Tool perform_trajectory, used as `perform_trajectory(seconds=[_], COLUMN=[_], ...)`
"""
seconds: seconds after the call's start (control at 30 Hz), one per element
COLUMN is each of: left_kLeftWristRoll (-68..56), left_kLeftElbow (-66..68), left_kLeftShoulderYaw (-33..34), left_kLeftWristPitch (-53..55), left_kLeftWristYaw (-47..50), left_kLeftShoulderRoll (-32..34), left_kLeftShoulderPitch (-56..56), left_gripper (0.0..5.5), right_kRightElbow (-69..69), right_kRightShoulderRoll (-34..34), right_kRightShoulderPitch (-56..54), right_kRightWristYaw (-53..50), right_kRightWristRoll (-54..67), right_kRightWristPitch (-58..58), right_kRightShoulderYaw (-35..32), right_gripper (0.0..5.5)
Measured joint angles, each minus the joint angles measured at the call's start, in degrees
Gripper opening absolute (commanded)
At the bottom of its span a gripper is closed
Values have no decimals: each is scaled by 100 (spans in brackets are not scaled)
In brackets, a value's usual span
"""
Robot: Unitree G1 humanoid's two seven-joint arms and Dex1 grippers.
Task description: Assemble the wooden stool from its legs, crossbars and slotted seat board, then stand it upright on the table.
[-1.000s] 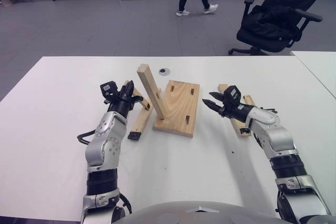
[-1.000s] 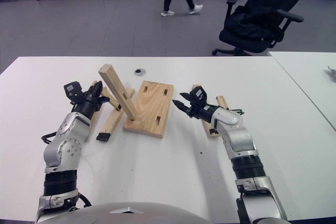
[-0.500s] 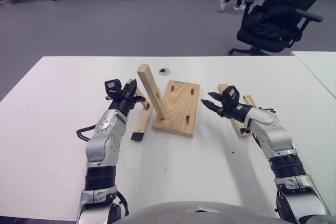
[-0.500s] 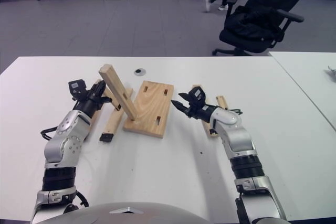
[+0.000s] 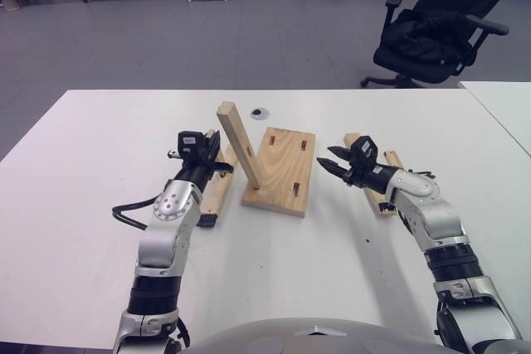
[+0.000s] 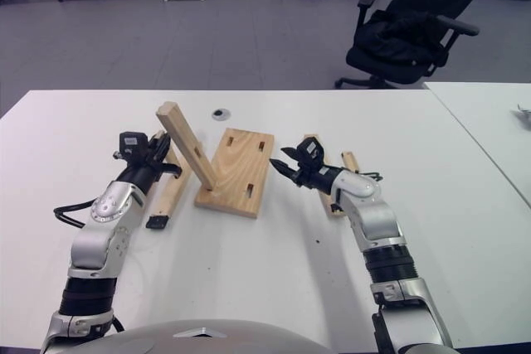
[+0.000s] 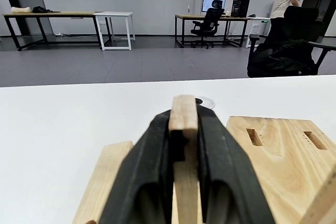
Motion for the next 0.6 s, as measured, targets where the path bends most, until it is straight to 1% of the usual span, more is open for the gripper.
perform_trajectory(seconds=[0.1, 0.3, 0.47, 0.57, 0.6], left_kLeftWristRoll=[133, 142, 346, 355, 355], left_kLeftElbow=[282, 642, 689, 669, 645], left_kLeftShoulderYaw=[-139, -195, -282, -176, -93], left_kLeftWristPitch=[-632, -1207, -1232, -1183, -1091], left_kLeftWristYaw=[-275, -346, -349, -284, -267], left_kLeftShoulderRoll=[100, 95, 111, 117, 138], left_kLeftShoulderPitch=[184, 234, 185, 103, 25], left_gripper=[39, 39, 39, 39, 78], right_kRightElbow=[1, 1, 45, 69, 84], right_kRightShoulderRoll=[-32, -41, -42, -29, -22], right_kRightShoulderPitch=[0, 0, -22, -42, -45], right_kRightWristYaw=[10, 31, 69, 69, 69], right_kRightWristRoll=[-2, -15, -122, -174, -188], right_kRightWristPitch=[0, 0, -2, -18, -31], right_kRightShoulderYaw=[0, 4, 9, 10, 10], right_gripper=[220, 220, 220, 220, 220])
